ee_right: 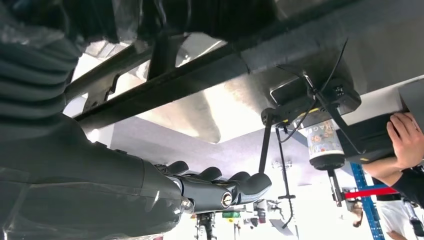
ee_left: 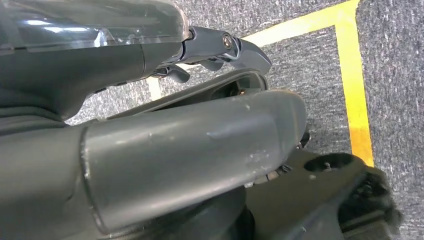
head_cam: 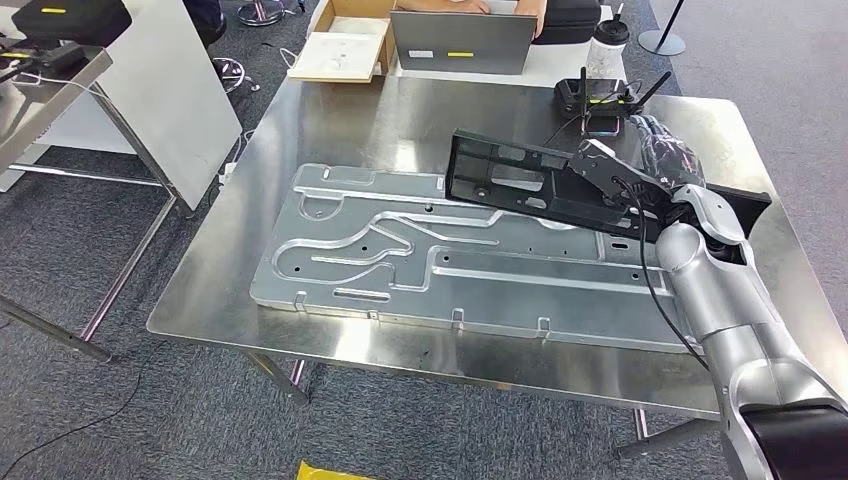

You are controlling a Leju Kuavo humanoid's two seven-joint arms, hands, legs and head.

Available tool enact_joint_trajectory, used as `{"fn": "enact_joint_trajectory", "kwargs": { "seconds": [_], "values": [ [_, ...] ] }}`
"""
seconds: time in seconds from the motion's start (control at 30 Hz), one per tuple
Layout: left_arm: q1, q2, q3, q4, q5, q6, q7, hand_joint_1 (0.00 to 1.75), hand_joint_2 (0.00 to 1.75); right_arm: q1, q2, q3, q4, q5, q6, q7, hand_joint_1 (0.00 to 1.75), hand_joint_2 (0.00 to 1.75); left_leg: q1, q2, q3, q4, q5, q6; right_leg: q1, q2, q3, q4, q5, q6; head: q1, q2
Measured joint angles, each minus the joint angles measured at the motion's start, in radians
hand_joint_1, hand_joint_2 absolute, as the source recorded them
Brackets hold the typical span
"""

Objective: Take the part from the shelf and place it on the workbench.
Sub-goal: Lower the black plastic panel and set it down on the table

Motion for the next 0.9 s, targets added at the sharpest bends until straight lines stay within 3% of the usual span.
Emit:
{"fn": "enact_joint_trajectory", "kwargs": {
  "seconds": [0.07,0.13,0.23,0.3,0.43,0.47,0.5,0.57,0.63,0.73,0.8,0.83,0.9],
  "values": [
    [-0.001,0.002,0.0,0.0,0.0,0.0,0.0,0.0,0.0,-0.002,0.0,0.0,0.0,0.0,0.001,0.001,0.0,1.75,-0.005,0.0,0.058,-0.13,0.074,0.019,0.005,0.002,0.007,0.0,-0.004,-0.001,0.0,0.0],
    [-0.002,0.006,0.001,0.0,0.001,0.0,0.0,0.0,0.0,-0.005,0.0,0.0,0.002,0.0,0.004,0.002,0.0,1.75,-0.013,0.0,0.105,-0.232,0.11,0.037,0.008,0.003,0.008,0.001,-0.007,0.004,0.0,0.0],
    [-0.003,0.007,0.001,0.0,0.001,0.0,0.0,0.0,0.0,-0.008,-0.001,-0.001,0.004,-0.003,0.008,0.004,0.0,1.75,-0.014,0.0,0.12,-0.265,0.112,0.043,0.005,0.002,0.005,0.0,-0.008,0.019,0.0,0.0],
    [-0.002,0.006,0.001,0.0,0.001,0.0,0.0,0.0,0.0,-0.011,-0.002,-0.002,0.005,-0.008,0.009,0.003,0.0,1.75,-0.008,0.001,0.128,-0.283,0.119,0.047,0.003,0.002,-0.004,0.023,-0.027,0.031,0.0,0.0],
    [-0.003,0.005,0.002,0.0,0.002,0.0,-0.003,0.0,0.0,-0.02,-0.006,-0.003,0.01,-0.015,0.021,0.003,0.0,1.75,-0.003,0.002,0.133,-0.292,0.123,0.05,-0.011,0.002,-0.113,0.24,-0.123,0.053,0.001,0.0],
    [-0.003,0.005,0.002,0.0,0.003,0.0,-0.003,0.0,0.0,-0.02,-0.006,-0.003,0.012,-0.017,0.025,0.003,0.0,1.75,-0.002,0.001,0.133,-0.29,0.121,0.049,-0.016,0.001,-0.129,0.265,-0.121,0.058,0.001,0.0],
    [-0.003,0.005,0.002,0.0,0.003,0.0,-0.004,0.0,0.0,-0.02,-0.006,-0.003,0.014,-0.017,0.029,0.003,0.0,1.75,0.001,0.001,0.134,-0.287,0.118,0.045,-0.021,0.0,-0.125,0.249,-0.098,0.064,0.001,0.0],
    [-0.002,0.005,0.002,0.0,0.004,0.0,-0.005,0.0,0.0,-0.025,-0.006,-0.003,0.015,-0.018,0.034,0.003,0.0,0.87,0.007,0.0,0.133,-0.274,0.109,0.033,-0.031,-0.001,-0.072,0.135,-0.032,0.075,0.001,0.0],
    [-0.003,0.005,0.004,0.0,0.005,0.0,-0.006,0.0,0.0,-0.033,-0.006,-0.003,0.018,-0.022,0.041,0.005,0.0,0.0,0.007,-0.001,0.127,-0.257,0.099,0.018,-0.03,0.0,-0.028,0.04,0.0,0.071,0.001,0.0],
    [-0.002,0.006,0.009,0.0,0.008,0.0,-0.006,0.0,0.0,-0.041,-0.005,-0.003,0.022,-0.036,0.045,0.008,0.0,0.0,0.005,-0.001,0.123,-0.252,0.096,0.005,-0.025,0.003,-0.025,0.027,-0.003,0.044,0.0,0.0],
    [-0.002,0.006,0.012,0.0,0.01,0.0,-0.007,0.0,0.0,-0.048,-0.004,-0.003,0.023,-0.044,0.045,0.007,0.0,0.0,0.008,0.0,0.115,-0.229,0.077,-0.003,-0.025,0.002,-0.023,0.025,-0.002,0.027,0.0,0.0],
    [-0.002,0.005,0.014,0.0,0.01,-0.001,-0.007,0.0,0.0,-0.053,-0.003,-0.003,0.023,-0.048,0.045,0.006,0.0,0.0,0.008,0.0,0.099,-0.192,0.053,-0.006,-0.024,0.001,-0.021,0.023,-0.001,0.02,0.0,0.0],
    [-0.002,0.005,0.016,0.0,0.011,-0.001,-0.007,0.0,0.0,-0.059,0.001,-0.003,0.023,-0.056,0.045,0.005,0.0,0.0,0.009,0.001,0.041,-0.064,-0.01,-0.009,-0.019,0.0,-0.02,0.023,-0.002,0.011,0.0,0.0]
  ]
}}
